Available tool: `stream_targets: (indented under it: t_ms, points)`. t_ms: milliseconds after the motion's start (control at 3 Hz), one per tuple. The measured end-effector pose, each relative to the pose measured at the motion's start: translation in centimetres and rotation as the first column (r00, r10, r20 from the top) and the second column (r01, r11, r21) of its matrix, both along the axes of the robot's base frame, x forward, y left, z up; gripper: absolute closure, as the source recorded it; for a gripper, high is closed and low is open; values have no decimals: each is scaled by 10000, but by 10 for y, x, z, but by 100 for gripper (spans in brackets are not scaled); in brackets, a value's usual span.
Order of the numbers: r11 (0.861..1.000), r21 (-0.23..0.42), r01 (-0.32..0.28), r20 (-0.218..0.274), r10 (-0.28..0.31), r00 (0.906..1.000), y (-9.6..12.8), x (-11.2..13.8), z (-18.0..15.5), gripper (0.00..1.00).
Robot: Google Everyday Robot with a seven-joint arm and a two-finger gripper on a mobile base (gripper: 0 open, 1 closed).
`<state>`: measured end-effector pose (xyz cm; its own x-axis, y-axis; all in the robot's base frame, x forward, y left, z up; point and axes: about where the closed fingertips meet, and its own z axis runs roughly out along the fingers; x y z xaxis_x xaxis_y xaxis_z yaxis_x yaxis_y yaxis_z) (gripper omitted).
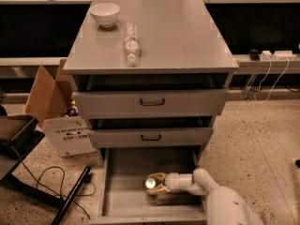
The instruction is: Pick orange can from bottom drawer and place on counter
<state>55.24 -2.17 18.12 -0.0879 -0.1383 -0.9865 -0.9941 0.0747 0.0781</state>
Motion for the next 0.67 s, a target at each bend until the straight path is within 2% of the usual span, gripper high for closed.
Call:
stream_targets:
  t_ms: [333, 667]
  points:
    - [9977, -655, 148, -157, -159, 9997, -21, 0, 6, 100]
    - [9952, -968, 109, -176, -126, 9998, -29, -1, 32, 100]
